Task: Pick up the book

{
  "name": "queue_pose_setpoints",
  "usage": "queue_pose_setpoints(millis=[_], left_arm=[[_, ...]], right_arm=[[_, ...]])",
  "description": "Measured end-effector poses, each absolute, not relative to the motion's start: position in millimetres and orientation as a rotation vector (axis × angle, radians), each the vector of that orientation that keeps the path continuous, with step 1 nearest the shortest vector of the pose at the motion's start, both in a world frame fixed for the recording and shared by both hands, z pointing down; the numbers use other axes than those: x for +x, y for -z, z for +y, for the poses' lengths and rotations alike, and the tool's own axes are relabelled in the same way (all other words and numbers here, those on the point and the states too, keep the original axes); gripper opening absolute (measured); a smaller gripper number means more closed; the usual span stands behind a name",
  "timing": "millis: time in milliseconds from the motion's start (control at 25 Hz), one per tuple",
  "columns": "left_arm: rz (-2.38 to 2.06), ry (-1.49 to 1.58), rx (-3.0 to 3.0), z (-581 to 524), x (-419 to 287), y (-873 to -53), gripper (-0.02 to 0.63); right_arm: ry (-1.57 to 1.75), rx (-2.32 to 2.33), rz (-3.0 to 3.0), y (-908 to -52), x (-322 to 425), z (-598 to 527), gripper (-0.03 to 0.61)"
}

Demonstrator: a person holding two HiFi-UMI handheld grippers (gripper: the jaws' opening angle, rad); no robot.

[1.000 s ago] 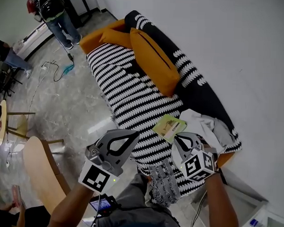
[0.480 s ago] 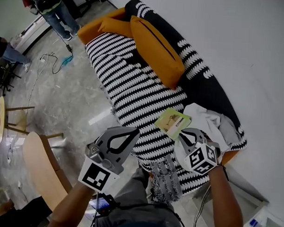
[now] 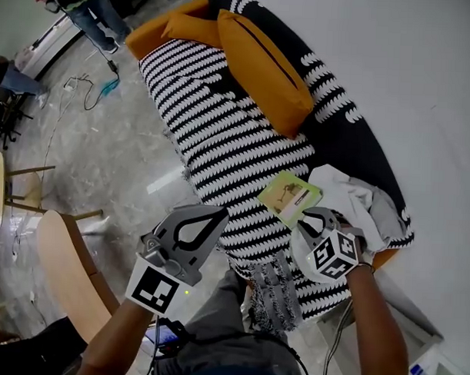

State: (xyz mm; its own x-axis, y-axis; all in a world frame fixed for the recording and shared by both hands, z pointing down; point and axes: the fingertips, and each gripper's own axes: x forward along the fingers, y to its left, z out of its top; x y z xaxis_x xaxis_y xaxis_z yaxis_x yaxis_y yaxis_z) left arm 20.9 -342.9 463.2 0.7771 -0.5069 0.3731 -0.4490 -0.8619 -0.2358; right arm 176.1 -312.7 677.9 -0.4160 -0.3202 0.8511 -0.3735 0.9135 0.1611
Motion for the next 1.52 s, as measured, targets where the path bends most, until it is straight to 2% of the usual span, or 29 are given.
queue_pose_setpoints(millis=[400,920,1520], left_arm=[[0.796,0.696,-2.854,-353,14,-490,0.005],[0.844,0.713,-2.896,-359,9,-524,0.005],[0.956,0.723,-2.949,-365,-22,-554,0.005]], right_arm=[[-0.048,0.329,-1.978,-732,176,-304,0.164],[0.207,-0.01,-1.801,-796,177,-284,0.241],[0.397,-0.157,-1.628,-855,184,-283,0.255]])
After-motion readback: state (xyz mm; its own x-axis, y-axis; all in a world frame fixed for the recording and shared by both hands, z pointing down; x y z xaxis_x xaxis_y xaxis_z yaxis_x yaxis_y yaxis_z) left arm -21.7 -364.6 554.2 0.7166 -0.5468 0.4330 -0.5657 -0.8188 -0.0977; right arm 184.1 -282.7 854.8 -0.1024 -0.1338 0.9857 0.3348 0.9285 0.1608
